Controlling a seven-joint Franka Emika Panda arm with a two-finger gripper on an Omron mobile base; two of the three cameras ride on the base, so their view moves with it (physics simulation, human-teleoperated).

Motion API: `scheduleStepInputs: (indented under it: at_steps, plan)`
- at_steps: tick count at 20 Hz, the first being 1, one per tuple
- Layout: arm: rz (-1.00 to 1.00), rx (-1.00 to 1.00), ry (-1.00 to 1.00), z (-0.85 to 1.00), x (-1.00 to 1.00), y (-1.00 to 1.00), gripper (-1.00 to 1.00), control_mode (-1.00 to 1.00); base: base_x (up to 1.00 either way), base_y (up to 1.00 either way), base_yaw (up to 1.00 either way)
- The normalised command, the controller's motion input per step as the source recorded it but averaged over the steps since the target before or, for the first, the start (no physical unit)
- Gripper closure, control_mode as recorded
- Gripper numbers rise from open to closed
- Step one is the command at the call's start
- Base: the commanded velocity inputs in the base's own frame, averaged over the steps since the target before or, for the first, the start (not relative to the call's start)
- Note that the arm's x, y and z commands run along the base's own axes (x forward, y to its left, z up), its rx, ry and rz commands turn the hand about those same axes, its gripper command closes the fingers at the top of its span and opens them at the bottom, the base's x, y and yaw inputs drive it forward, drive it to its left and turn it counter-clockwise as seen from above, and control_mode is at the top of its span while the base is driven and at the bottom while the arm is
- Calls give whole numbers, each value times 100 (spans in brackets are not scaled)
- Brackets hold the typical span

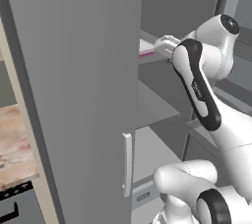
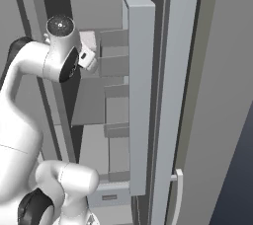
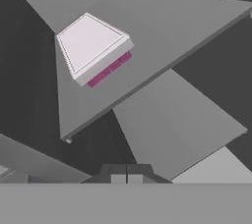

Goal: The ice cube tray has been filled with water. Take the tray and place it in the freezer to make ice. Close the freezer door after placing the tray.

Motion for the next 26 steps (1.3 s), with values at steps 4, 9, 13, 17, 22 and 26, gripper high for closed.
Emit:
scheduleStepInputs:
  at_steps: [4,9,13,17,22,26]
  plan:
    - [-3,0,4,0,-81,0,100,-100,0,0,0]
    - [-3,0,0,0,-77,0,100,-100,0,0,0]
    - [-3,0,0,0,-75,0,100,-100,0,0,0]
    - [-2,0,0,-4,-62,0,100,-100,0,0,0]
    - [-1,-1,0,-19,-54,0,100,-100,0,0,0]
    - [-1,-1,0,-1,-54,-1,100,-100,0,0,0]
